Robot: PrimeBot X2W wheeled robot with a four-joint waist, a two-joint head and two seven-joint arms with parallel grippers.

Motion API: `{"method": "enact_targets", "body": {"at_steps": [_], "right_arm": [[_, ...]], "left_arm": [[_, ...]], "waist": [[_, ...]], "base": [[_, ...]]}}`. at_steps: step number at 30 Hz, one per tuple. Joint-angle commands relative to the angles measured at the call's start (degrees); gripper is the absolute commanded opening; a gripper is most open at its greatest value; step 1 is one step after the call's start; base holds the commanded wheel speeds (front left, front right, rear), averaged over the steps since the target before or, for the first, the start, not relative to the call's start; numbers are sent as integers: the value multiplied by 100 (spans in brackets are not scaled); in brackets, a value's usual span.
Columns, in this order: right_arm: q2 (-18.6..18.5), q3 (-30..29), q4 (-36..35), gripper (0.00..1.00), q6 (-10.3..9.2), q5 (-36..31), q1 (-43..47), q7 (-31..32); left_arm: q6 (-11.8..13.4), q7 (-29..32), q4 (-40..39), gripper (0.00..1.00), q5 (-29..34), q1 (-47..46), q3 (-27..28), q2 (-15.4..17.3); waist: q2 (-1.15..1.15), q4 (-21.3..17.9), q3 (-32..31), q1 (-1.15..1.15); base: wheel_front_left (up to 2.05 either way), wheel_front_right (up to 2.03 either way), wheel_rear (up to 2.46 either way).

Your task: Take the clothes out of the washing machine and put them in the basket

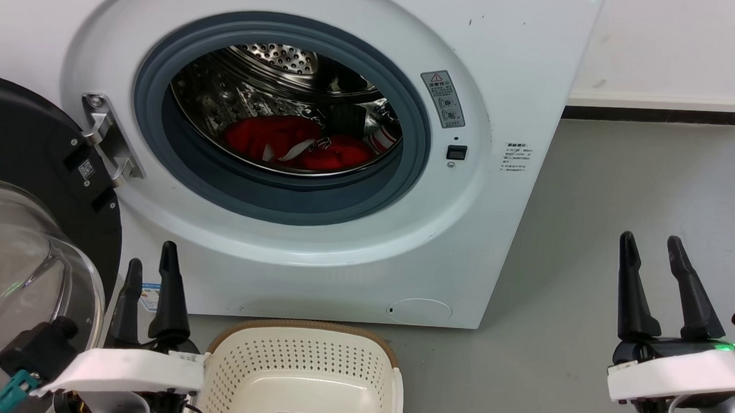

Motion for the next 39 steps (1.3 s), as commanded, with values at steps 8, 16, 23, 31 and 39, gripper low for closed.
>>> {"method": "enact_targets", "body": {"at_steps": [8, 16, 23, 31, 39], "right_arm": [[-39, 81, -187, 100, 0, -794, 62, -163], [-39, 146, -41, 100, 0, -1116, 148, -284], [-40, 202, 359, 100, 0, -1130, 290, -378], [-41, 166, 784, 100, 0, -1477, 339, -483], [-43, 269, 999, 100, -1, -1943, 324, -581]], "left_arm": [[182, -170, -242, 100, 962, 27, -230, 14], [391, -281, -311, 100, 1765, 77, -500, 89], [512, -376, -48, 100, 2078, 193, -896, 213], [645, -480, 203, 100, 2551, 211, -1102, 333], [861, -576, 354, 100, 2997, 230, -1319, 444]], "waist": [[0, 9, 21, 0], [0, 2, 15, 0], [0, -12, -8, 0], [0, -22, -12, 0], [0, -27, -20, 0]], "base": [[0, 0, 0], [0, 0, 0], [0, 0, 0], [0, 0, 0], [0, 0, 0]]}}
